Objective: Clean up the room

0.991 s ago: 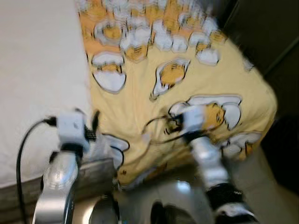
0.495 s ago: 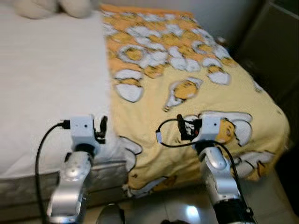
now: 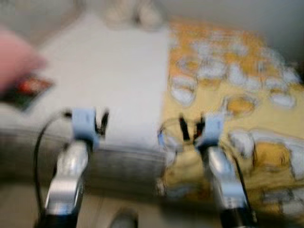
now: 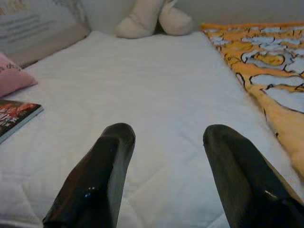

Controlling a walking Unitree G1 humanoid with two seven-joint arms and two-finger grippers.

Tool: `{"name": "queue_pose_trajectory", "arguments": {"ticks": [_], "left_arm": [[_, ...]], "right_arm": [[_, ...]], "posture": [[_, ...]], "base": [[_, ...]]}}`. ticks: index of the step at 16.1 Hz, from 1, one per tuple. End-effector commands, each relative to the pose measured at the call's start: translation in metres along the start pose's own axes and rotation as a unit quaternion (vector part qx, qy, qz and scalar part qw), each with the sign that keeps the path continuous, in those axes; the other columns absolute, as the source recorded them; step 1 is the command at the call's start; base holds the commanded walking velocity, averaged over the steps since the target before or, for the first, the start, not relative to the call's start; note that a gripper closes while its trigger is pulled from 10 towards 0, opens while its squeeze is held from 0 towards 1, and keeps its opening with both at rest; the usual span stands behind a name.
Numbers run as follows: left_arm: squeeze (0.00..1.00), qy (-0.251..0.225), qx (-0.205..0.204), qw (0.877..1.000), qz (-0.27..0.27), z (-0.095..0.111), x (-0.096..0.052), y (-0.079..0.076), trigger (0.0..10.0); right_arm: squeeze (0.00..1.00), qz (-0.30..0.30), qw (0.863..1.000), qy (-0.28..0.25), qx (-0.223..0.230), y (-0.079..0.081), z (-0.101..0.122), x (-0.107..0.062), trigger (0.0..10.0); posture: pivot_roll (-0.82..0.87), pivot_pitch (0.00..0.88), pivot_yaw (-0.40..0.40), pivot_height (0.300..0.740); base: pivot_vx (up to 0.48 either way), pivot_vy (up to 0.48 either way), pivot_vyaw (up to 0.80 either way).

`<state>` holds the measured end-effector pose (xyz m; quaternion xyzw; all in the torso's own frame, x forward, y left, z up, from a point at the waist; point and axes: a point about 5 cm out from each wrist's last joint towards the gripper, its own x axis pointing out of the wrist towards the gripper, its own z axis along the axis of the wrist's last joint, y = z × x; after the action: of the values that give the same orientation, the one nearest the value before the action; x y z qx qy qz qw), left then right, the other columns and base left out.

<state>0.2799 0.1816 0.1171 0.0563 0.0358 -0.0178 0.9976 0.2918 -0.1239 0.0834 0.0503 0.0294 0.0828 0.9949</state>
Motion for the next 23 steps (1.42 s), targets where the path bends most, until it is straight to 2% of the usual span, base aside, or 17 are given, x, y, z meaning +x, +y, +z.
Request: {"name": "queue_pose_trajectory", "arguments": {"ticks": [1, 4, 10, 11, 12, 13, 14, 15, 17, 19, 21, 22, 23], "left_arm": [[0.00, -0.004, 0.000, 1.000, -0.011, 0.002, 0.002, -0.007, 10.0], [0.00, 0.008, -0.017, 1.000, 0.001, -0.004, 0.001, -0.009, 10.0], [0.00, 0.012, -0.010, 1.000, 0.011, -0.013, -0.004, -0.010, 10.0], [0.00, -0.005, -0.005, 1.000, 0.024, -0.009, -0.004, -0.003, 10.0], [0.00, -0.024, -0.025, 0.996, 0.084, -0.002, -0.006, 0.018, 10.0], [0.00, -0.018, -0.032, 0.992, 0.123, -0.002, -0.010, 0.034, 10.0], [0.00, -0.025, -0.022, 0.990, 0.139, 0.003, -0.016, 0.044, 10.0], [0.00, -0.035, -0.015, 0.991, 0.131, 0.009, -0.019, 0.043, 10.0], [0.00, -0.047, -0.024, 0.993, 0.107, 0.015, -0.016, 0.031, 10.0], [0.00, -0.043, -0.029, 0.994, 0.095, 0.011, -0.014, 0.024, 10.0], [0.00, -0.033, -0.036, 0.994, 0.102, 0.008, -0.015, 0.022, 10.0], [0.00, -0.028, -0.042, 0.994, 0.100, 0.007, -0.016, 0.018, 10.0], [0.00, -0.027, -0.044, 0.995, 0.082, 0.007, -0.017, 0.011, 10.0]], "right_arm": [[0.00, -0.010, 1.000, -0.007, 0.007, -0.006, 0.005, 0.000, 10.0], [0.00, -0.009, 1.000, 0.002, 0.013, -0.005, 0.002, 0.000, 10.0], [0.00, 0.005, 1.000, 0.017, 0.019, -0.003, -0.003, 0.001, 10.0], [0.00, -0.005, 1.000, 0.013, 0.019, -0.007, -0.002, 0.001, 10.0], [0.00, -0.049, 0.999, -0.005, 0.015, -0.020, 0.003, -0.002, 10.0], [0.00, -0.073, 0.997, -0.015, 0.006, -0.029, 0.005, -0.007, 10.0], [0.01, -0.089, 0.996, -0.028, -0.014, -0.036, 0.007, -0.014, 10.0], [0.01, -0.101, 0.994, -0.032, -0.028, -0.040, 0.006, -0.019, 10.0], [0.01, -0.136, 0.990, -0.020, -0.020, -0.047, -0.002, -0.027, 10.0], [0.01, -0.175, 0.984, -0.022, -0.002, -0.051, -0.003, -0.028, 10.0], [0.01, -0.181, 0.983, -0.015, 0.018, -0.051, -0.004, -0.024, 10.0], [0.13, -0.165, 0.986, -0.006, 0.025, -0.047, -0.005, -0.020, 10.0], [0.16, -0.137, 0.990, -0.005, 0.026, -0.040, -0.003, -0.014, 10.0]], "posture": [[0.11, 0.000, -0.045, 0.740], [0.12, 0.000, -0.045, 0.740], [0.14, 0.000, -0.072, 0.740], [0.14, 0.000, -0.074, 0.740], [0.13, 0.000, -0.073, 0.740], [0.12, 0.000, -0.066, 0.740], [0.11, 0.000, -0.059, 0.740], [0.11, 0.000, -0.054, 0.740], [0.11, 0.000, -0.047, 0.740], [0.10, 0.000, -0.043, 0.740], [0.10, 0.000, -0.043, 0.740], [0.10, 0.000, -0.046, 0.740], [0.10, 0.000, -0.047, 0.740]], "base": [[0.000, 0.000, 0.50], [0.000, 0.000, 0.50], [0.000, 0.000, 0.50], [0.000, 0.000, 0.50], [0.000, 0.000, 0.50], [0.000, 0.000, 0.50], [0.000, 0.000, 0.50], [0.000, 0.000, 0.50], [0.000, 0.000, 0.50], [0.000, 0.000, 0.50], [0.000, 0.000, 0.50], [0.000, 0.000, 0.49], [0.000, 0.000, 0.49]]}}
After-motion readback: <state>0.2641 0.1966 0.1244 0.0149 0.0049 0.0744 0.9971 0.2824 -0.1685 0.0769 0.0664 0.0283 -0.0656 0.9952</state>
